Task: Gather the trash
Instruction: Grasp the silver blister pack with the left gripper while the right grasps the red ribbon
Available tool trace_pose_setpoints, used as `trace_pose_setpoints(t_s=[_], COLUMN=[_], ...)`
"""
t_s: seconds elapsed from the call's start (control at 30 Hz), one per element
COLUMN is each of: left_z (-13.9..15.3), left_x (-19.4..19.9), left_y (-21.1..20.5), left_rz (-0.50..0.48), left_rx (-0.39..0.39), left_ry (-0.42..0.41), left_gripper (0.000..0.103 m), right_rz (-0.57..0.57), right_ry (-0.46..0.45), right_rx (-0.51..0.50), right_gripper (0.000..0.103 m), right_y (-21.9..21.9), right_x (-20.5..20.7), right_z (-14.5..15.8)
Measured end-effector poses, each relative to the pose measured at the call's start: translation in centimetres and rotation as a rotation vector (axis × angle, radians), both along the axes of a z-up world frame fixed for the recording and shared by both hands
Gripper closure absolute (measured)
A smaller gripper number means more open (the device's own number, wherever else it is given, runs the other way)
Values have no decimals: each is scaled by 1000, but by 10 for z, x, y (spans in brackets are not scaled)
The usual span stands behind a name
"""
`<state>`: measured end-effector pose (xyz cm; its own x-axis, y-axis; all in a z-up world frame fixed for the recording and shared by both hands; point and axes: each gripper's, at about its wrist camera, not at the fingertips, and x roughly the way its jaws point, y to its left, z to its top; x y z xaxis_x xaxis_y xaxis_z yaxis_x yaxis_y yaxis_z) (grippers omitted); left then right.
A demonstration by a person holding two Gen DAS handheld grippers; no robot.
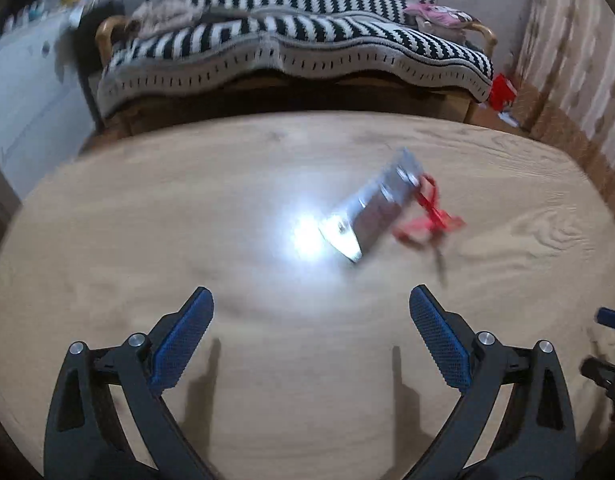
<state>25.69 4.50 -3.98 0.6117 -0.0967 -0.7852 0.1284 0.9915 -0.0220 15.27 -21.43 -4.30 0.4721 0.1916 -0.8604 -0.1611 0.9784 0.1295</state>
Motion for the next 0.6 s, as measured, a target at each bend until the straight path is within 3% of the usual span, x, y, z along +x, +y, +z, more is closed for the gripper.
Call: trace_pose_setpoints(t_s=[0.17, 0.3, 0.4, 0.53, 0.6], left_z=[2, -1, -12, -21, -20], left_x=[35, 50, 56, 66, 67], left_y=[-9, -14, -25, -27, -29], left_rz=[-89, -113, -144, -161, -167], left_rx=[36, 10, 58, 32, 30], left_ry=[-17, -4, -2, 8, 4], left_gripper=[8, 10, 19, 26, 38], right_rz=[40, 62, 77, 109, 110], right_ry=[14, 33, 27, -2, -22], right_rx=[6, 26, 13, -17, -57], right_gripper=[14, 14, 14, 14, 14], right_y=[8, 12, 22, 34, 40], right_x=[10, 12, 14, 15, 18], right_z=[-6, -11, -13, -11, -13])
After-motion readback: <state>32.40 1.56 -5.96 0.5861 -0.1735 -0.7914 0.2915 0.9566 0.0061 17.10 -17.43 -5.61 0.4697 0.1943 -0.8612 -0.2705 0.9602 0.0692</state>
